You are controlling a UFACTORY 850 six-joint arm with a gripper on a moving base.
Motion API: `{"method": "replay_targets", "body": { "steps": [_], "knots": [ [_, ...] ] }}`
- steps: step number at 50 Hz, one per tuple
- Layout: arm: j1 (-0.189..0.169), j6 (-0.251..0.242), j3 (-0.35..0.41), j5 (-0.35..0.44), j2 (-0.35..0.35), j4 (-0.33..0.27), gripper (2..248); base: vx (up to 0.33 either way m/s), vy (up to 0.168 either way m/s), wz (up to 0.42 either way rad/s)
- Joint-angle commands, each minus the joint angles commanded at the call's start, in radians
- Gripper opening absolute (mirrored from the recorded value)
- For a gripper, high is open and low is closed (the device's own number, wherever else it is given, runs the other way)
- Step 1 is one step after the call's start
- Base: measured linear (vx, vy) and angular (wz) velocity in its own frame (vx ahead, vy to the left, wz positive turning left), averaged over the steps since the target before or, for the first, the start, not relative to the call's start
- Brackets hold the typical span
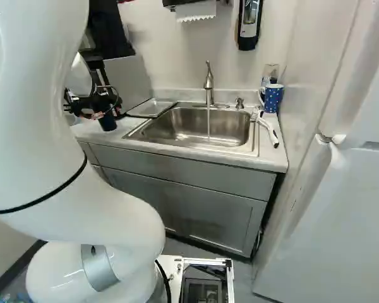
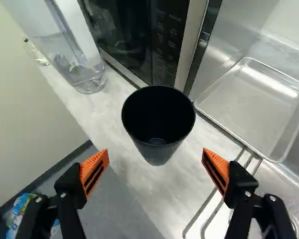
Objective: Rinse the cup and place it in the tray
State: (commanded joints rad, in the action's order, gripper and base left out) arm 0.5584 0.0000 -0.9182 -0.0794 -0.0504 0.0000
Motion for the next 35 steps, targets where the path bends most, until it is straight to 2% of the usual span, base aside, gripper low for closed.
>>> {"method": "replay_targets", "body": {
  "steps": [15,35],
  "knots": [
    [0.011,0.000,0.038,0.094,-0.003,0.000,247,0.000,0.000,0.000],
    [0.007,0.000,0.085,0.221,-0.005,0.000,247,0.000,0.000,0.000]
  ]
}}
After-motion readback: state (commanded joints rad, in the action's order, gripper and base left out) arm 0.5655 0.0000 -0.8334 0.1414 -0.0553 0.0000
